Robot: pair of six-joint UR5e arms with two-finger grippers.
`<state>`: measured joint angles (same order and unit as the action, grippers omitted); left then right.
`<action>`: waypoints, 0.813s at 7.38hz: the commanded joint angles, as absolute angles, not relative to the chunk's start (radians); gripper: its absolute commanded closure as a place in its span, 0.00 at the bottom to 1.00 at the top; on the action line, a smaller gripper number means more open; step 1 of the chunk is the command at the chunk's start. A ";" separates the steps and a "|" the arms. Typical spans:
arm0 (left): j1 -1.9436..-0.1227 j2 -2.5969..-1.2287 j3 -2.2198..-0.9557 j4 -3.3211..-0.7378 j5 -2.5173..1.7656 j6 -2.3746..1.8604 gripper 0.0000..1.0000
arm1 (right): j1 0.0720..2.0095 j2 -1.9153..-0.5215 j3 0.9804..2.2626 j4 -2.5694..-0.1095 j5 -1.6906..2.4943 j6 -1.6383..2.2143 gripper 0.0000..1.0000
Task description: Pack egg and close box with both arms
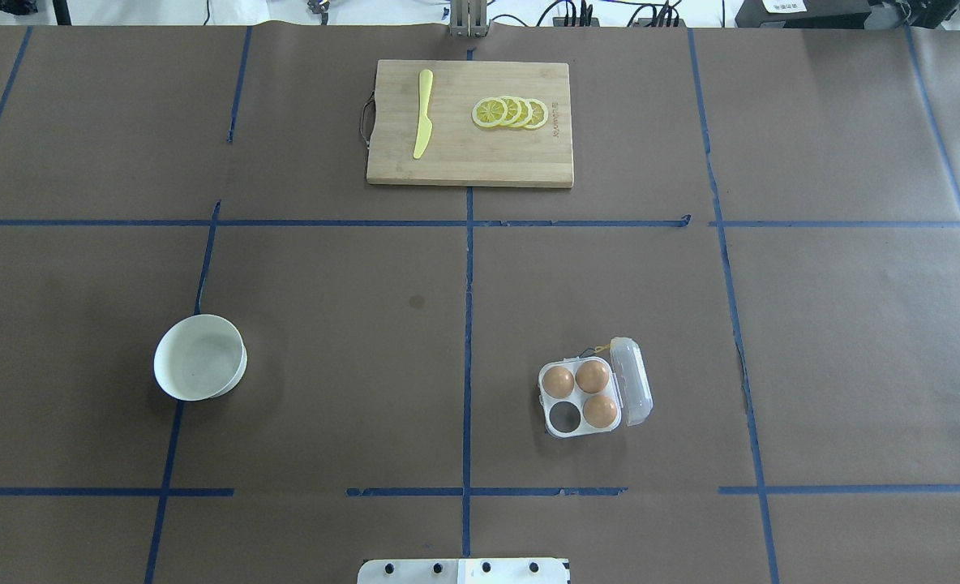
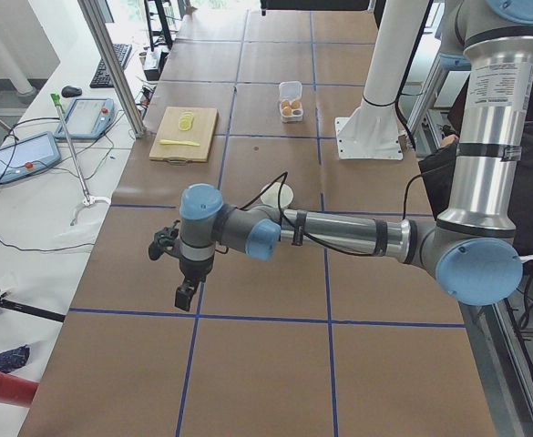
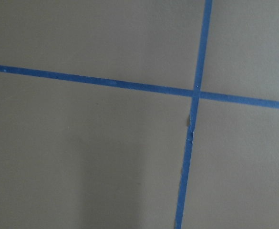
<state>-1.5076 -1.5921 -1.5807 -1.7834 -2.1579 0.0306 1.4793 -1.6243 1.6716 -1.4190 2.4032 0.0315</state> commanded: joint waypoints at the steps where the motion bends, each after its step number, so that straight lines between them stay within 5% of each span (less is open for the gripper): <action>1: -1.598 -1.545 -1.575 -1.726 -2.278 0.097 0.00 | 1.465 -1.611 1.675 -1.249 2.408 0.123 0.00; 5: -1.605 -1.610 -1.592 -1.424 -2.279 0.216 0.00 | 1.315 -1.595 1.718 -1.189 2.377 0.271 0.00; 6: -1.606 -1.612 -1.591 -1.433 -2.281 0.216 0.00 | 1.252 -1.607 1.773 -1.192 2.331 0.372 0.12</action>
